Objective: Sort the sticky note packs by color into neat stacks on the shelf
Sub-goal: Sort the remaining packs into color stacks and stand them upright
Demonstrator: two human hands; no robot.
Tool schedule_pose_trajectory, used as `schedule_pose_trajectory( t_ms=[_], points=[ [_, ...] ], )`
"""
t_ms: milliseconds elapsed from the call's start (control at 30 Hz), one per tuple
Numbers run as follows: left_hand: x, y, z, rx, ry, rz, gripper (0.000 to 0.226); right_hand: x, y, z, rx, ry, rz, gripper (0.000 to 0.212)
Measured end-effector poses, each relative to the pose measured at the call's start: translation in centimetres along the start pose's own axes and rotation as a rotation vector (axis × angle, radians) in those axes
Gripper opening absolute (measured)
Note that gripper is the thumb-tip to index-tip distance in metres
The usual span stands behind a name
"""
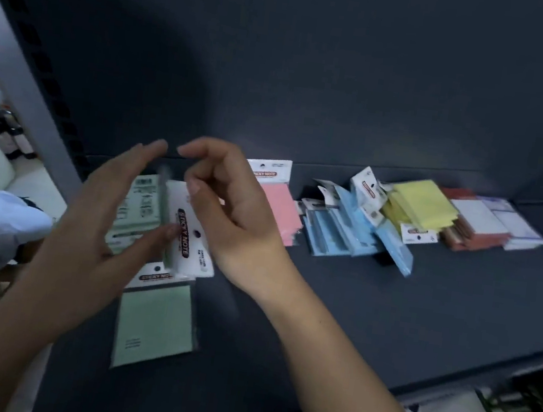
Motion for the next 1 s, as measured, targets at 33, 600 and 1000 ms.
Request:
schedule_pose_trajectory(
  t_ms=[33, 600, 1000],
  points=[
    [-0.2, 0.2, 0.1, 0.004, -0.042, -0.039, 0.067, 0.0, -0.4, 0.0, -0.003, -0.041, -0.001, 0.028],
    [-2.9, -10.9, -9.8, 0.823, 0.419, -0.505, 0.016, -0.2, 10.4, -8.0, -0.710, -0.033, -0.161, 0.049],
    [-3.5, -9.3, -9.8, 0.689, 0.241, -0.469, 0.058, -2.4, 9.0, -7.2, -0.368, -0.110, -0.918, 0.038]
  ],
)
Point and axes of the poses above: each hand's wrist, its own z-axis towards the middle knuckle, its own x-axis out of the back of the hand, y = z × x, the point moved 7 cm from there along z, towards the middle knuckle, and after that the axes turned 5 degrees about y, right-handed, at the moved point
